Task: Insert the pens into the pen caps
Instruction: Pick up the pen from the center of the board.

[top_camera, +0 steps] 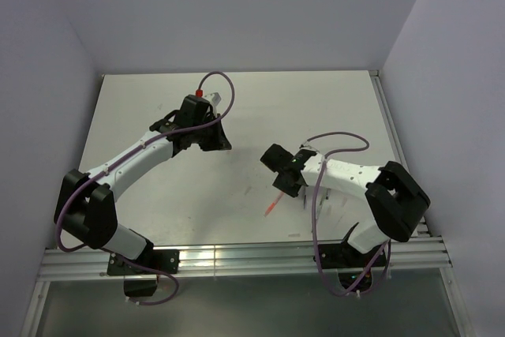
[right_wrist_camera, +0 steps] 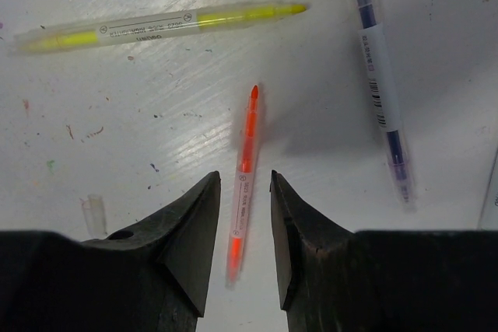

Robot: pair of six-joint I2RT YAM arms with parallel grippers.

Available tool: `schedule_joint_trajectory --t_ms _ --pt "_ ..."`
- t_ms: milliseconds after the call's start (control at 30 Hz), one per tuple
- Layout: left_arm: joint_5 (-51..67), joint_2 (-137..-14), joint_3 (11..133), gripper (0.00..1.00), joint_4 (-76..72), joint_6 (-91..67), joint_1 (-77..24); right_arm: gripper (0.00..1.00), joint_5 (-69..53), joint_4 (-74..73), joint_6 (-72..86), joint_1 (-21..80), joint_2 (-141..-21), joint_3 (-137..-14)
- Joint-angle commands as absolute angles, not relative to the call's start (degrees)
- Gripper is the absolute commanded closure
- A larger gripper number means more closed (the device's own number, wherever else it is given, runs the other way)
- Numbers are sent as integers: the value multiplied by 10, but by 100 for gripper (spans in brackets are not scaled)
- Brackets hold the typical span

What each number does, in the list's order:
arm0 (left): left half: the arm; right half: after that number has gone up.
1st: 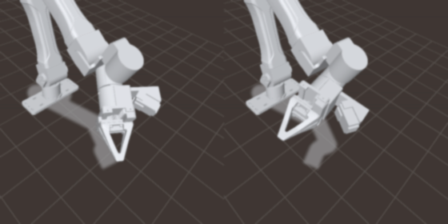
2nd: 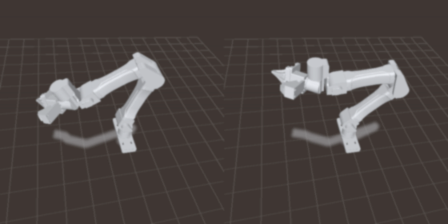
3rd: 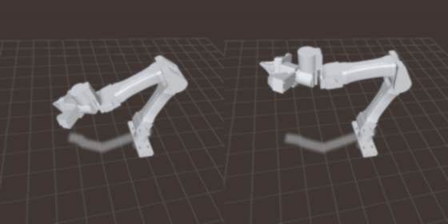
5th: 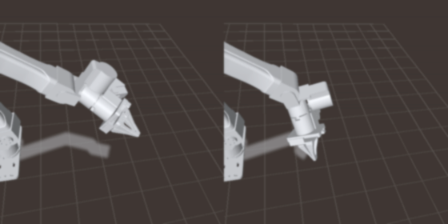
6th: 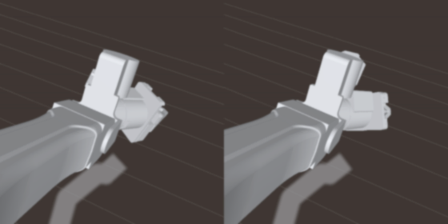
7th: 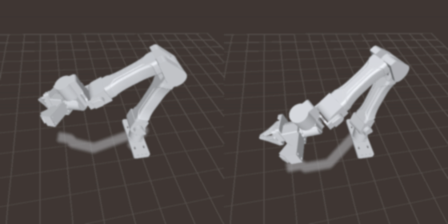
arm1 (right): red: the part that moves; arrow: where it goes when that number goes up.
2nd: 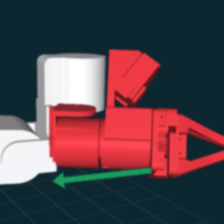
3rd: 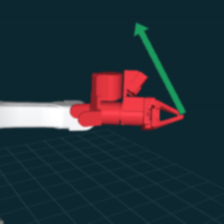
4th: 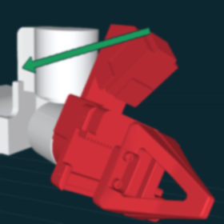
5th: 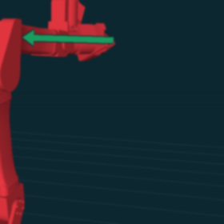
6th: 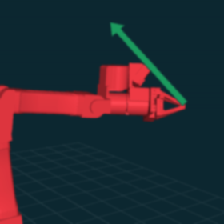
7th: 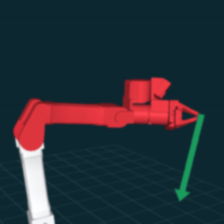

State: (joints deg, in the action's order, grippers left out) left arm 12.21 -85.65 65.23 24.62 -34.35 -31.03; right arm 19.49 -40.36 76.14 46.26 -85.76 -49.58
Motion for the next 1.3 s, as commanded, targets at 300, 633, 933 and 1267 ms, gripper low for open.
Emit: schedule_joint_trajectory --t_ms 300,633,933,1267 --pt "133 -843 650 100 227 -345 -308 63 202 -367 758 465 -881 -501" --pt "135 -844 649 100 224 -346 -308 66 193 -362 758 467 -885 -486" --pt "132 -842 647 100 224 -345 -308 68 184 -359 756 477 -918 -490" --pt "118 -836 650 99 229 -346 -308 100 180 -350 720 481 -897 -472"
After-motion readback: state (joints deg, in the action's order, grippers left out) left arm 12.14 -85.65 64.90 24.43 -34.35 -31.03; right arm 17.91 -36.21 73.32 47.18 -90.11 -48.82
